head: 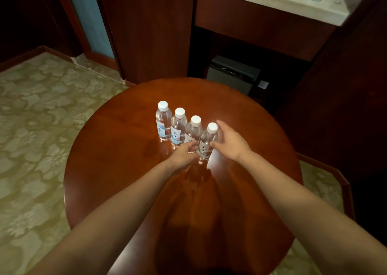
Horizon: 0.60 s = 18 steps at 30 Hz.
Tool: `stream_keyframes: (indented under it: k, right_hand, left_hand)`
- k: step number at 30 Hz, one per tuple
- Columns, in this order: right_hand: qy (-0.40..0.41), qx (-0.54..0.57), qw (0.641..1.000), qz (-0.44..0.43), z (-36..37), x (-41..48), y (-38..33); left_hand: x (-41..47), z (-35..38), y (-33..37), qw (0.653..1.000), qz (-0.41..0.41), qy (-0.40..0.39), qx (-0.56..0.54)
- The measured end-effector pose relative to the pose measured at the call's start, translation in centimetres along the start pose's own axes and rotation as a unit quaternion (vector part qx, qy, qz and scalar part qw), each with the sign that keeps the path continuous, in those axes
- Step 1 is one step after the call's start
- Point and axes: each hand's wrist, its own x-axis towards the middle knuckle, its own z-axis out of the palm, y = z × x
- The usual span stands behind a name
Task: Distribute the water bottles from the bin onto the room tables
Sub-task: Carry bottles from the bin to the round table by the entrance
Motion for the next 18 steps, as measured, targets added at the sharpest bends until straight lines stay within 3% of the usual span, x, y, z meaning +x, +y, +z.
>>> stream_keyframes:
  k: [7, 18]
  right_hand:
    - [0.023, -0.067, 0.997, 0.01, 2.3, -6.7, 0.0]
    - [0.043, -0.09, 0.994, 0.047, 3.9, -17.2, -0.4]
  left_hand:
    - [-3.4, 0.2, -0.6, 0.996, 0.04, 0.011, 0.079]
    - [-10.3, 1.1, -1.9, 0.954, 0.095, -0.009, 0.284]
